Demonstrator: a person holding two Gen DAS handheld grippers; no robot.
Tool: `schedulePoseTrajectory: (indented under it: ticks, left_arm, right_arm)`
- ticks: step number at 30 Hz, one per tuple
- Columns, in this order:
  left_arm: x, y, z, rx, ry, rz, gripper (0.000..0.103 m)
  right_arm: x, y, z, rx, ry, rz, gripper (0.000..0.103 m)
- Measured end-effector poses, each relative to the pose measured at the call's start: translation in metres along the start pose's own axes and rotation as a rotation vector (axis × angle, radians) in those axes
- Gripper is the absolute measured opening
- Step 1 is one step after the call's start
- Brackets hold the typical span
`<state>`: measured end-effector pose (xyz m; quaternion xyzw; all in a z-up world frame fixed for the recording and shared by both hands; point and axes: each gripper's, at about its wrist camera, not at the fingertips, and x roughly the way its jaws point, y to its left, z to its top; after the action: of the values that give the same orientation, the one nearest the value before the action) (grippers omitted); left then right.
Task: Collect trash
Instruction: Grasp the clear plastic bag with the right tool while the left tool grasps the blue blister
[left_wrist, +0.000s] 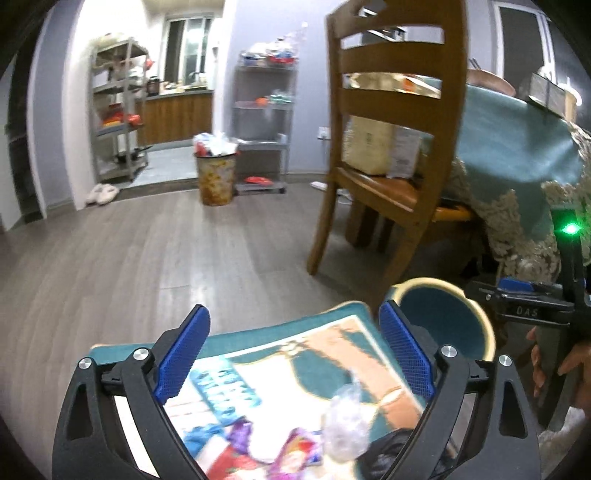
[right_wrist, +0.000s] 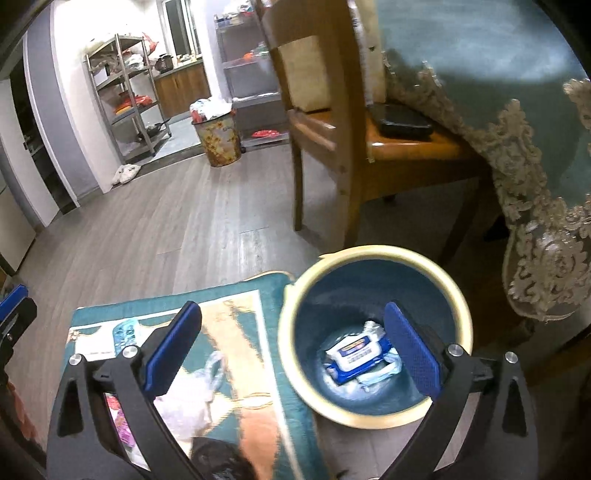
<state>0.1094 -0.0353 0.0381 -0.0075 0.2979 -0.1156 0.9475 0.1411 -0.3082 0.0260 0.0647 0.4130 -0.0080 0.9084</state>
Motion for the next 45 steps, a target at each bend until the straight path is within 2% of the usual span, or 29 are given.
schedulePoseTrajectory:
  ticks: [10, 15, 22, 27, 29, 32, 34, 35, 36, 39, 45]
  left_arm:
    - [-0.014, 0.082, -0.020, -0.077, 0.029, 0.140, 0.093]
    - [-0.011, 0.108, -0.035, -0.098, 0.063, 0.188, 0.093]
    - [0.010, 0.130, -0.054, -0.152, 0.132, 0.231, 0.093]
    - [0.031, 0.128, -0.061, -0.185, 0.174, 0.235, 0.093]
    - [0.038, 0.123, -0.061, -0.171, 0.182, 0.240, 0.093]
    - [0.049, 0.112, -0.060, -0.142, 0.195, 0.244, 0.093]
    - [0.055, 0.106, -0.060, -0.133, 0.203, 0.240, 0.093]
    - [0.059, 0.103, -0.059, -0.130, 0.208, 0.234, 0.093]
    - [0.062, 0.102, -0.060, -0.129, 0.213, 0.233, 0.093]
    - [0.074, 0.097, -0.062, -0.132, 0.238, 0.231, 0.093]
    - [0.111, 0.083, -0.066, -0.161, 0.303, 0.239, 0.093]
  right_arm:
    - [0.025, 0.077, -0.016, -0.089, 0.046, 0.062, 0.097]
    - [0.041, 0.107, -0.027, -0.142, 0.075, 0.054, 0.097]
    - [0.068, 0.117, -0.051, -0.161, 0.154, 0.040, 0.097]
    - [0.088, 0.119, -0.074, -0.183, 0.232, 0.065, 0.096]
    - [0.096, 0.121, -0.082, -0.198, 0.265, 0.080, 0.091]
    - [0.107, 0.125, -0.094, -0.240, 0.307, 0.085, 0.079]
    - [0.116, 0.124, -0.100, -0.240, 0.355, 0.102, 0.056]
    - [0.120, 0.121, -0.103, -0.226, 0.383, 0.124, 0.049]
    - [0.123, 0.119, -0.105, -0.214, 0.397, 0.139, 0.035]
    - [0.119, 0.110, -0.100, -0.200, 0.379, 0.154, 0.026]
    - [0.095, 0.073, -0.068, -0.099, 0.277, 0.169, 0.026]
